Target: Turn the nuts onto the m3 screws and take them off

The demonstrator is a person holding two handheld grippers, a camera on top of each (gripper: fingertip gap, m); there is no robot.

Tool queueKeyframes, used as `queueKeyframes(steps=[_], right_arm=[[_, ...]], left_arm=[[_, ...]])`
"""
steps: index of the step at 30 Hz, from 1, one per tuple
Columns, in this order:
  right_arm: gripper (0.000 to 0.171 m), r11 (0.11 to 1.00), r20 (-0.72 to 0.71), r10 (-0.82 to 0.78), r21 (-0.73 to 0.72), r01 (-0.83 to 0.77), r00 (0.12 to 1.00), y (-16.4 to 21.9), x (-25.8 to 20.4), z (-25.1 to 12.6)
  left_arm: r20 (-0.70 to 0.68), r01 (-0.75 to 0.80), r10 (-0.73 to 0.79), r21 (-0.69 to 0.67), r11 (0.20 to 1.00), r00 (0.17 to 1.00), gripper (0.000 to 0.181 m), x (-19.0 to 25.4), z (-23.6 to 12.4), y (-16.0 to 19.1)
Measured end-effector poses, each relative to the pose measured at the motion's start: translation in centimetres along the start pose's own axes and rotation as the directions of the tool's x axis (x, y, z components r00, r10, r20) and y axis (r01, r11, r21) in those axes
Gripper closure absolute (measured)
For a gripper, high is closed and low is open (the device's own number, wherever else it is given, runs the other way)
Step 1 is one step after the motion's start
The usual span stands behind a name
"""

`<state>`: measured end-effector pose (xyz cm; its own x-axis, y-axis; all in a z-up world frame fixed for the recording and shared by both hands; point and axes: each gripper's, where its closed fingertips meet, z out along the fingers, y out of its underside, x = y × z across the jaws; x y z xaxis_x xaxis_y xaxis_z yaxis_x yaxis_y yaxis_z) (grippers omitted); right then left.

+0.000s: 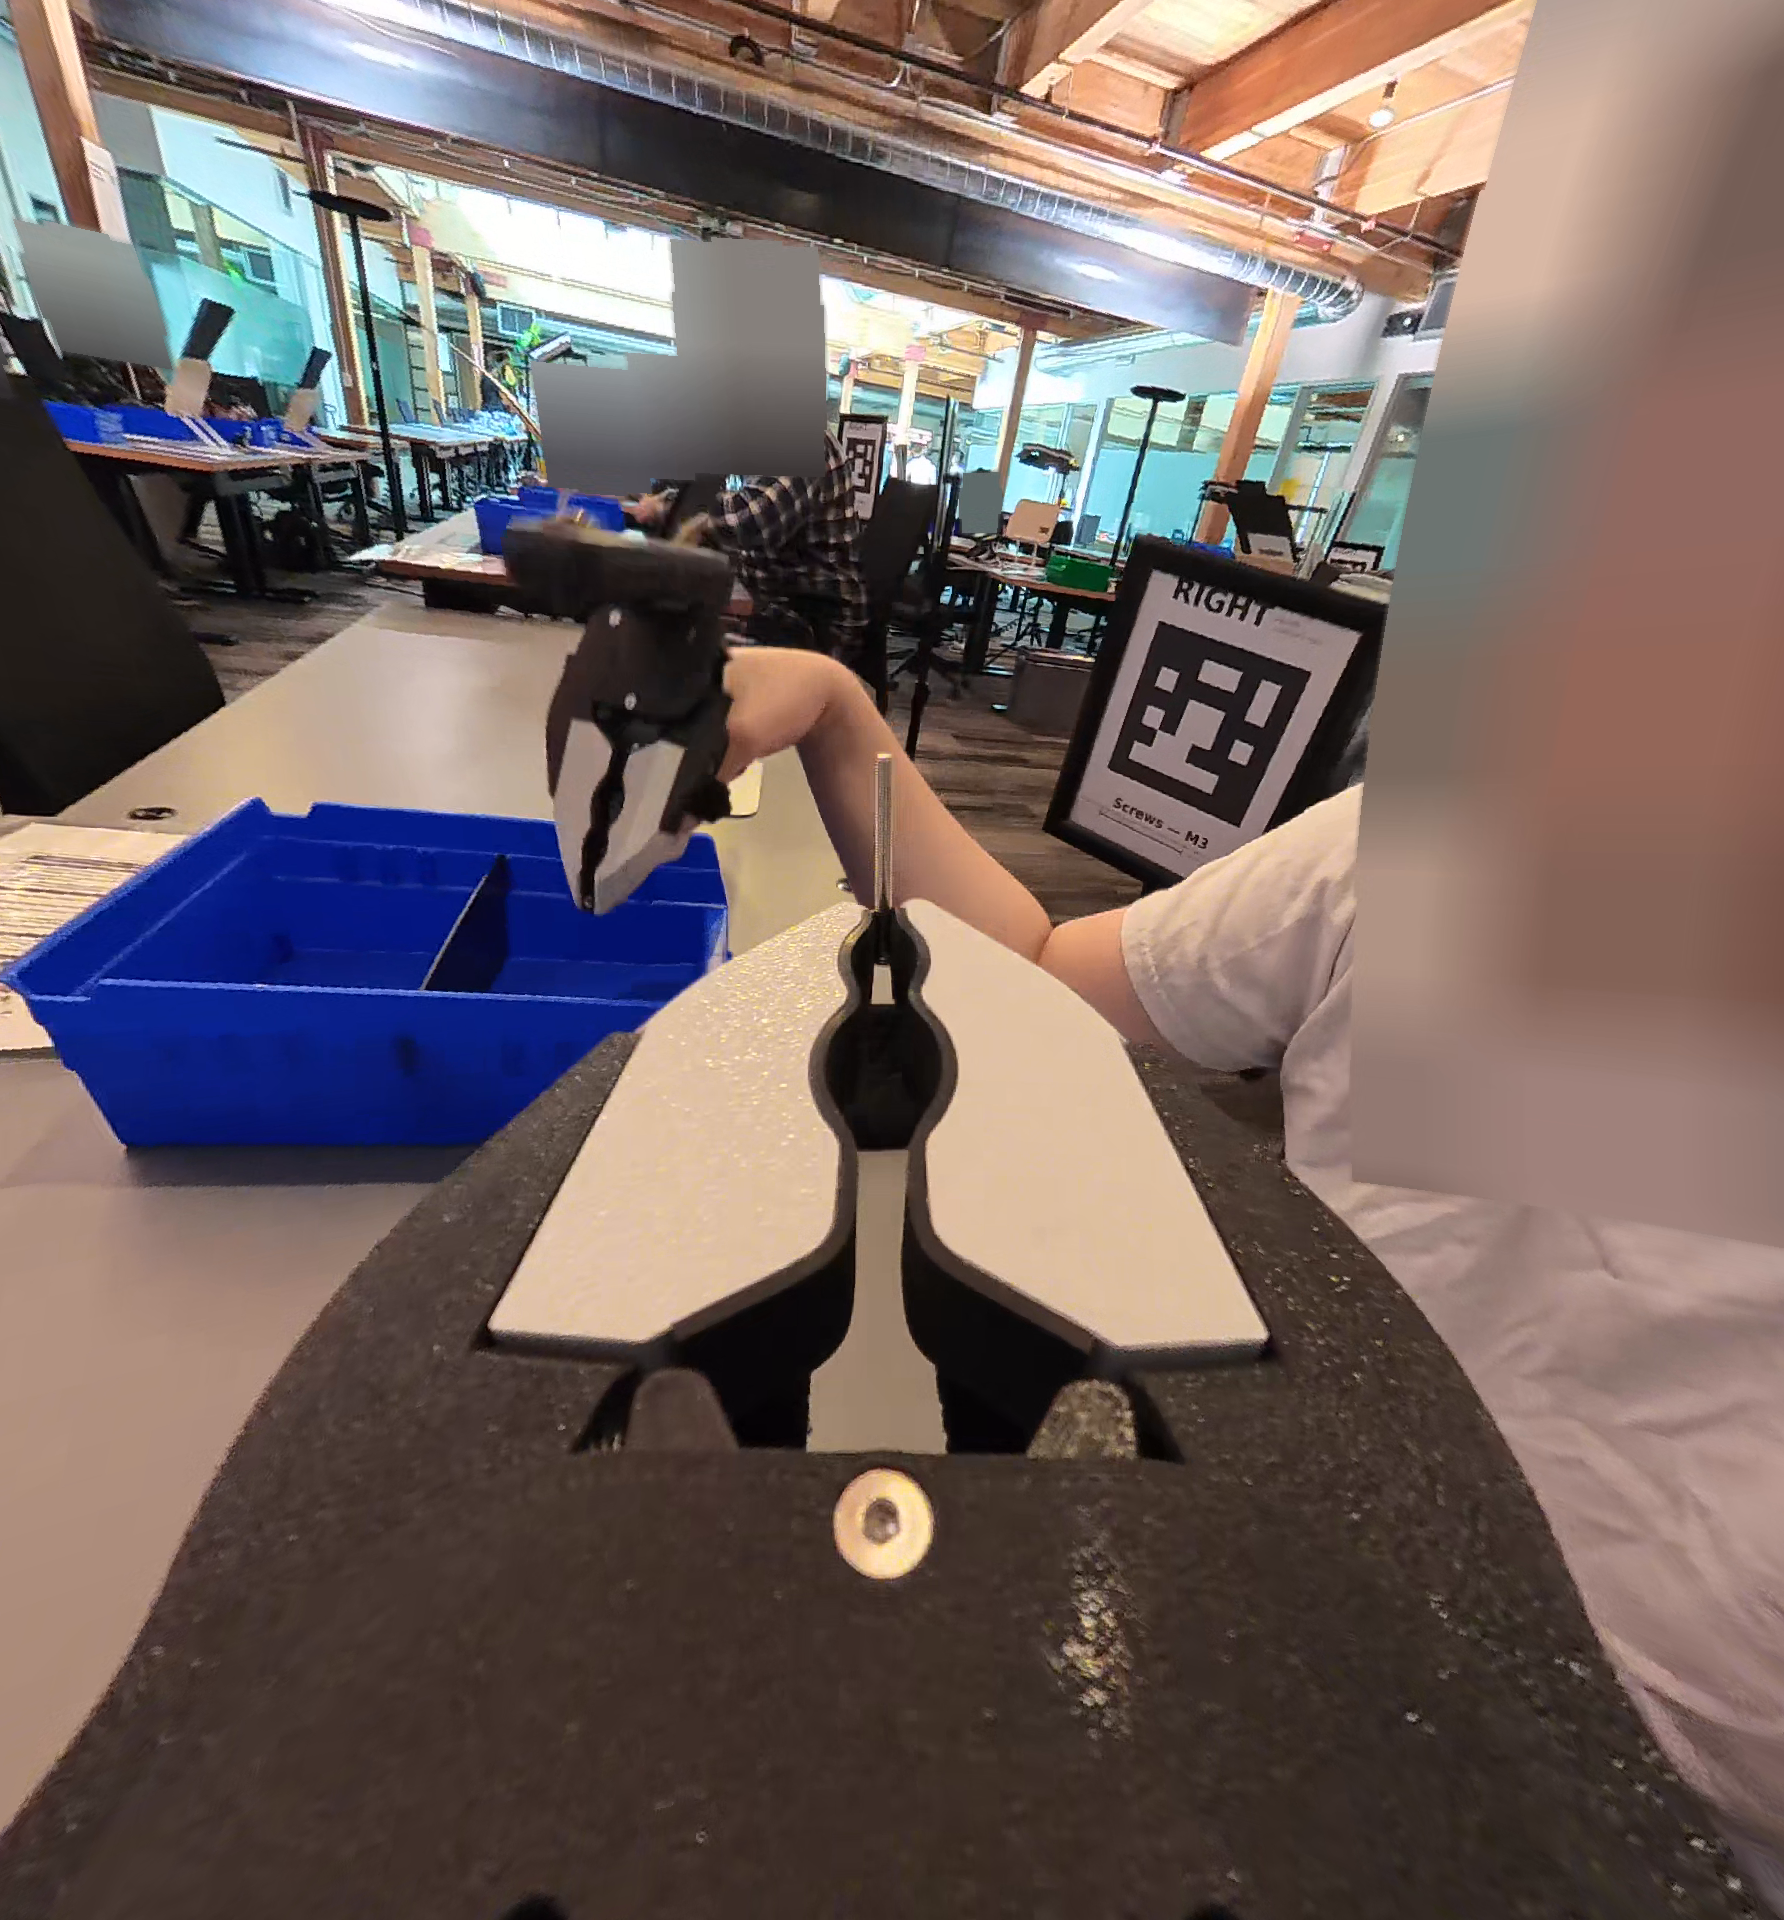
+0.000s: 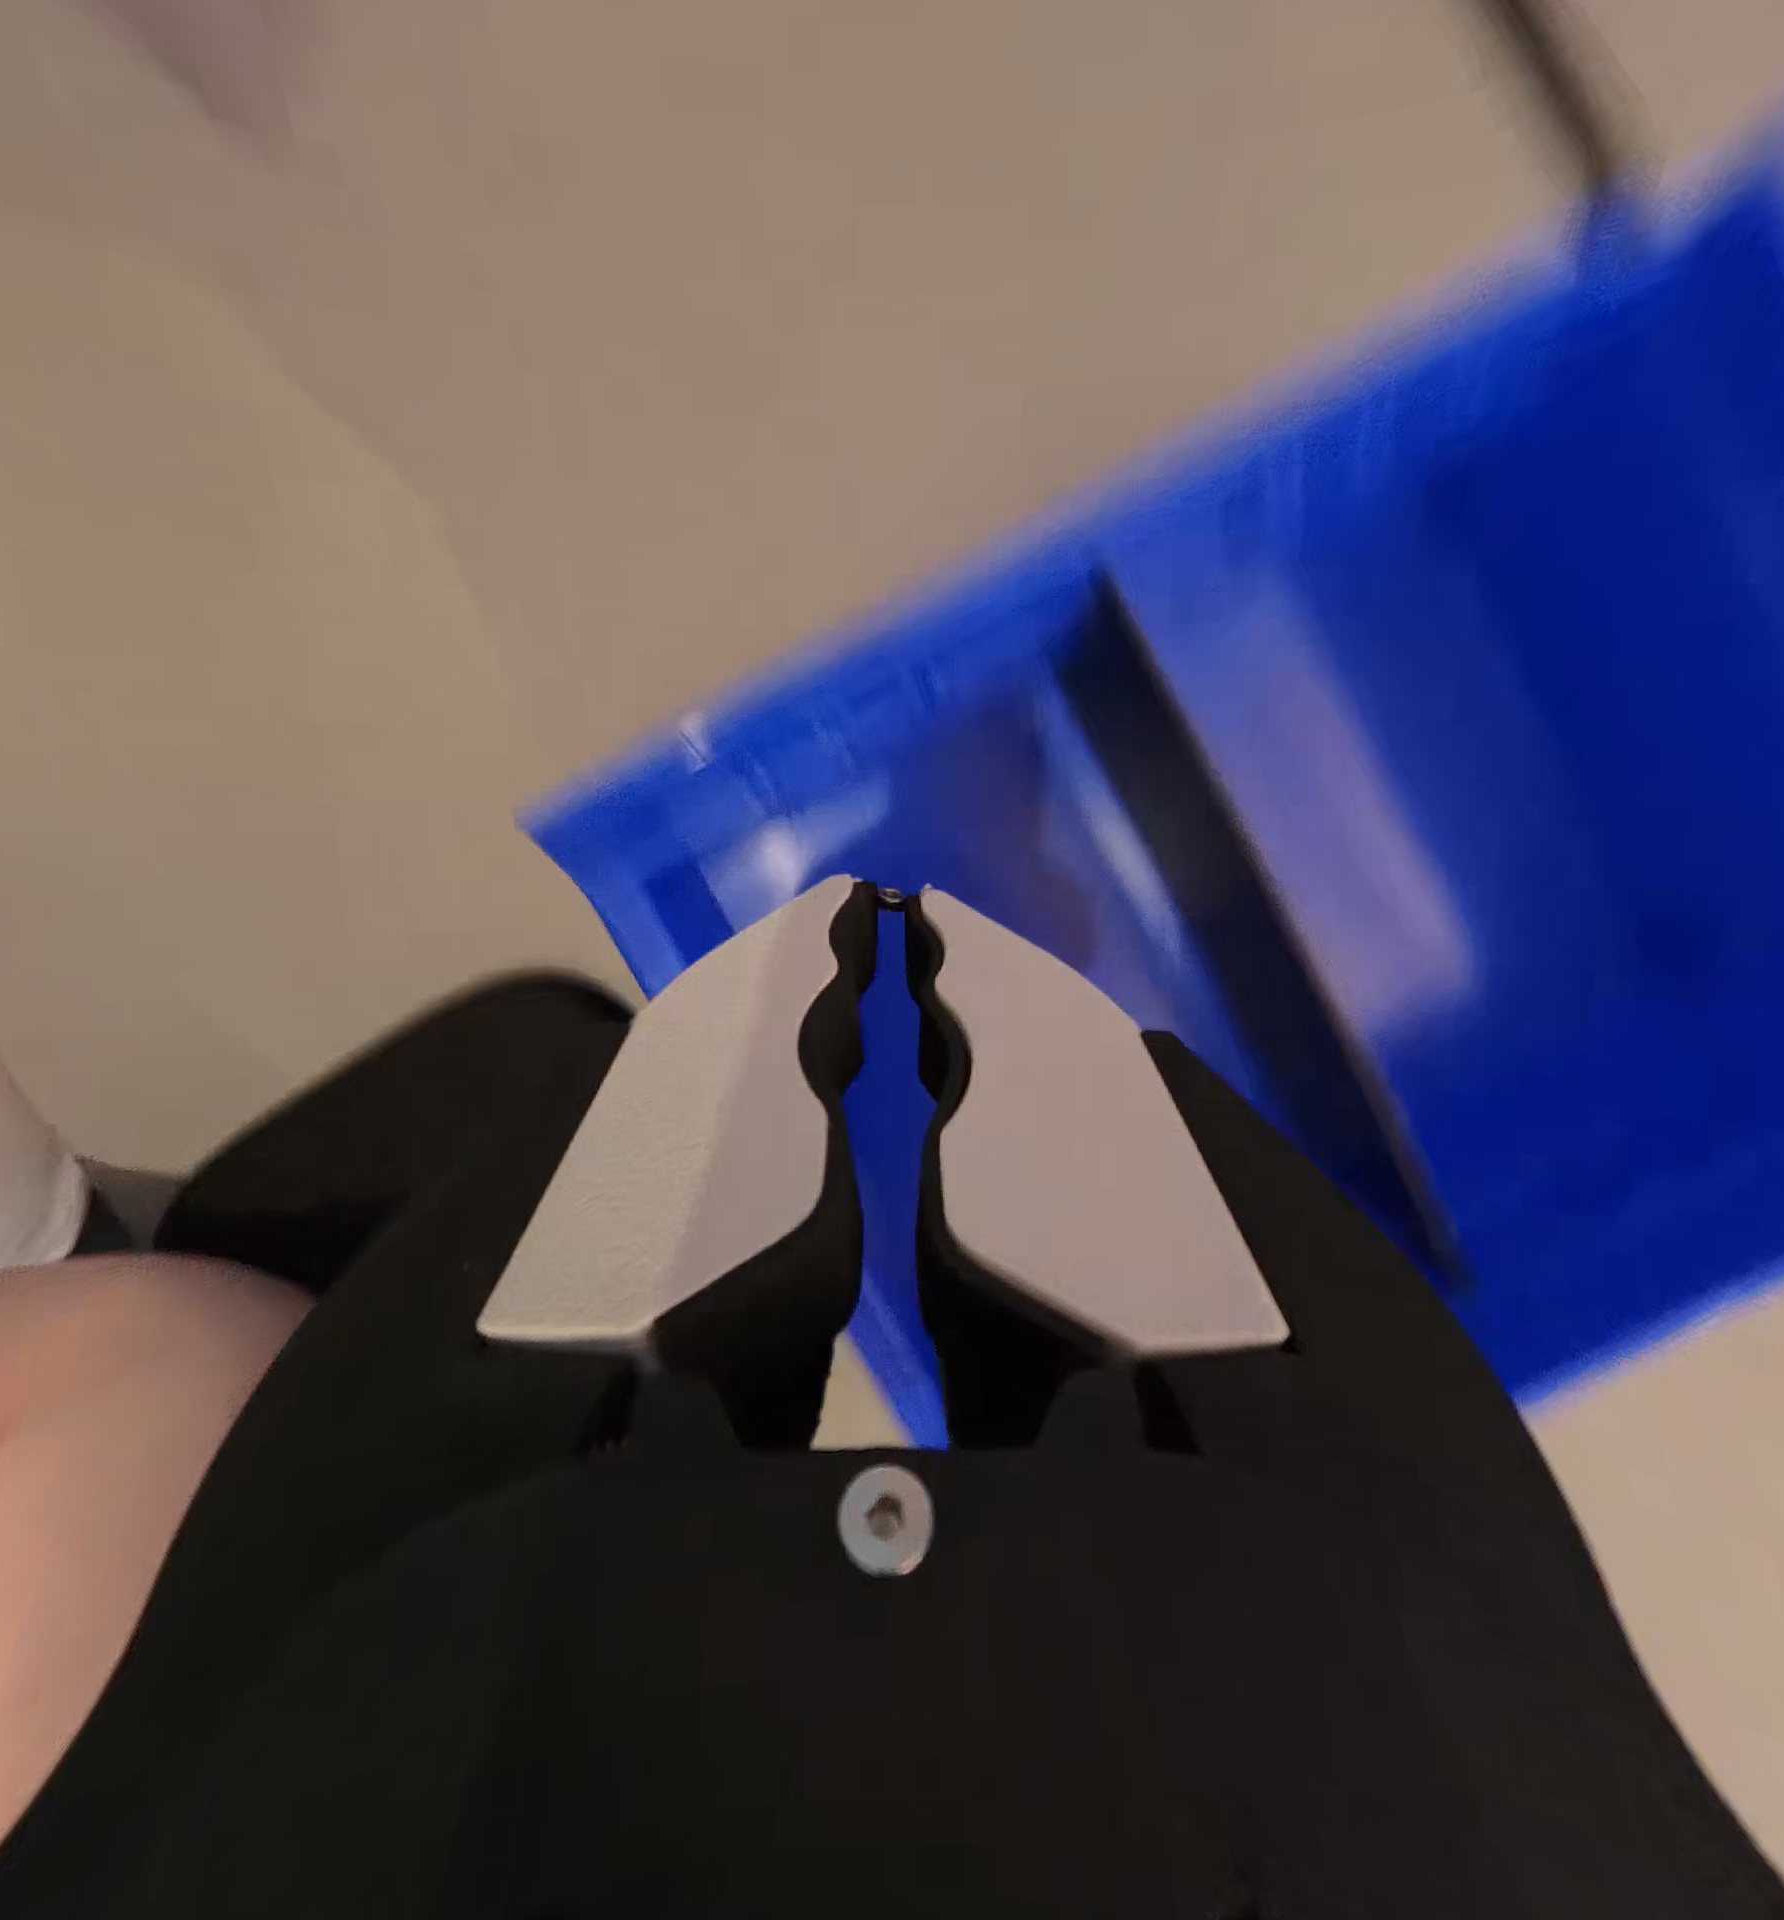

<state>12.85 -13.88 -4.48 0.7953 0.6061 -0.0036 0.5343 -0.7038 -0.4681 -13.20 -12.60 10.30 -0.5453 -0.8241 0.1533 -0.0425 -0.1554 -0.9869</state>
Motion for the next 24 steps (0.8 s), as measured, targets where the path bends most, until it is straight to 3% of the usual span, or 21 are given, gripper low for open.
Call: queueKeyframes(steps=[4, 7, 14, 24], right_arm=[[0.165, 0.940, -0.039, 0.179, -0.287, -0.182, 0.983, 5.8, 2.3, 2.7], [0.165, 0.895, 0.021, 0.228, -0.398, -0.201, 0.973, 7.7, 2.2, 4.7], [0.165, 0.919, -0.013, 0.142, -0.370, -0.136, 0.990, 7.6, 4.3, 6.4], [0.165, 0.920, 0.065, 0.201, -0.354, -0.166, 0.977, 7.7, 3.6, 7.4]], left_arm=[[0.004, 0.005, -0.005, 0.000, 1.000, 1.000, 0.179, 0.1, -0.1, -0.1], [-0.002, 0.019, -0.019, 0.000, 1.000, 1.000, 0.179, 0.1, 0.1, 0.0], [-0.005, 0.027, -0.027, -0.008, 1.000, 1.000, 0.179, 0.0, 0.3, 0.3], [-0.020, 0.030, -0.030, -0.013, 0.999, 0.999, 0.179, 0.4, 0.5, 0.4]])
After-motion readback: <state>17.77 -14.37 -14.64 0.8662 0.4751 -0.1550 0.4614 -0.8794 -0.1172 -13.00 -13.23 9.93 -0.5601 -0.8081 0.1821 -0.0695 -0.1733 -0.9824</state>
